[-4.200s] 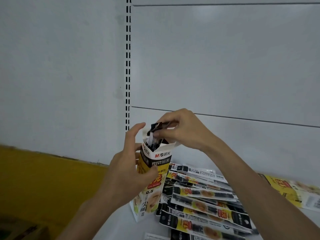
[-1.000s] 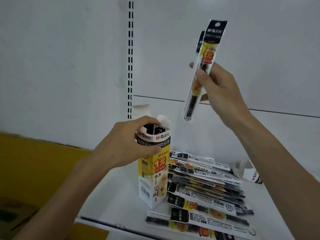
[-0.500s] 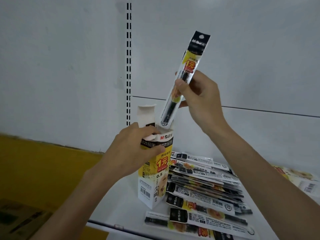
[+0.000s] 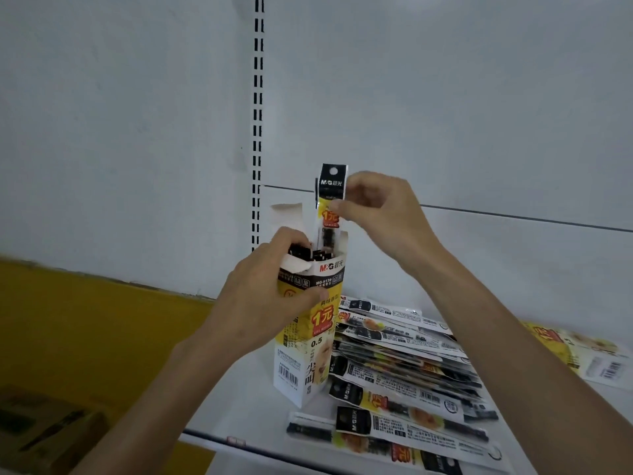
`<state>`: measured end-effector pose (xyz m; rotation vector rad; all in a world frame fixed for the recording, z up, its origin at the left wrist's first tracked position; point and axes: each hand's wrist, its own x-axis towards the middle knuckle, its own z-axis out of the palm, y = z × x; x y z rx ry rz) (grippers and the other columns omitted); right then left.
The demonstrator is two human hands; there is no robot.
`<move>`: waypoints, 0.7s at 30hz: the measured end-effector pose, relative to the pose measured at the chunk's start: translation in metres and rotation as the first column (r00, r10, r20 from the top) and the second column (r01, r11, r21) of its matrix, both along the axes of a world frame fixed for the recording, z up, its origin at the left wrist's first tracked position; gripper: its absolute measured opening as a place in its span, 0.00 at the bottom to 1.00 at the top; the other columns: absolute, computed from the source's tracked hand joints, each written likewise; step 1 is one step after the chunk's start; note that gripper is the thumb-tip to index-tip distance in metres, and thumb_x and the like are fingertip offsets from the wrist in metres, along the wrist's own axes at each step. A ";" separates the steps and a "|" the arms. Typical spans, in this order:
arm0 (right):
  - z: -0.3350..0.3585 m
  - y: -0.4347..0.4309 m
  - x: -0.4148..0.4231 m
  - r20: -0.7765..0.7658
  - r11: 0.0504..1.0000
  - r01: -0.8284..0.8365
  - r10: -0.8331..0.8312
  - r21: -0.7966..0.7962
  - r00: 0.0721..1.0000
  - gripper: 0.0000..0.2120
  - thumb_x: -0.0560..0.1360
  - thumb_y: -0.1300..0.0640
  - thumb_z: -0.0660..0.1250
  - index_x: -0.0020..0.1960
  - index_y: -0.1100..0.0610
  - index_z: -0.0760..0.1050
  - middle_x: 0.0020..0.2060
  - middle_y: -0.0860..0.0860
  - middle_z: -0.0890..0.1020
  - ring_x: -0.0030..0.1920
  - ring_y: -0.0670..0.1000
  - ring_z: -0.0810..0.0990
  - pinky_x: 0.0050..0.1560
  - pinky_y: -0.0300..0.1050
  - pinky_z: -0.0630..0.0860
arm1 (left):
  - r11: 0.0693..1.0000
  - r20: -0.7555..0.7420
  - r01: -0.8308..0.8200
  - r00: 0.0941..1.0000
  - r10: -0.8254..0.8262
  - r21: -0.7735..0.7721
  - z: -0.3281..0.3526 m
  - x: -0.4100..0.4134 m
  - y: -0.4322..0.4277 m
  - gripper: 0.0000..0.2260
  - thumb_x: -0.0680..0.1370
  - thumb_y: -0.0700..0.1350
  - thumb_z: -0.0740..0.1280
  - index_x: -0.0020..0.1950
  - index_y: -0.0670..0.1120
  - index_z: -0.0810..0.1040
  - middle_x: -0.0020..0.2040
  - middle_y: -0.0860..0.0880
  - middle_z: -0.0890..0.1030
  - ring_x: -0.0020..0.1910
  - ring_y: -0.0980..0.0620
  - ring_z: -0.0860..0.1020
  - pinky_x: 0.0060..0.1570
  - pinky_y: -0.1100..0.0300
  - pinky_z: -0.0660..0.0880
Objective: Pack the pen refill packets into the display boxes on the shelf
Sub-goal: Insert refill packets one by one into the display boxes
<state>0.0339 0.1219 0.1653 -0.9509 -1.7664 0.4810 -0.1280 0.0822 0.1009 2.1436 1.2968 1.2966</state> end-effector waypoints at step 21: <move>-0.038 -0.019 0.004 0.420 0.999 0.018 -0.030 0.032 0.907 0.20 0.80 0.50 0.54 0.49 0.62 0.80 0.47 0.57 0.83 0.50 0.55 0.79 0.50 0.41 0.71 | 0.994 0.099 -0.013 0.995 0.002 0.112 -0.011 0.008 0.005 0.27 0.69 0.45 0.72 0.53 0.69 0.60 0.43 0.66 0.73 0.45 0.74 0.73 0.35 0.75 0.74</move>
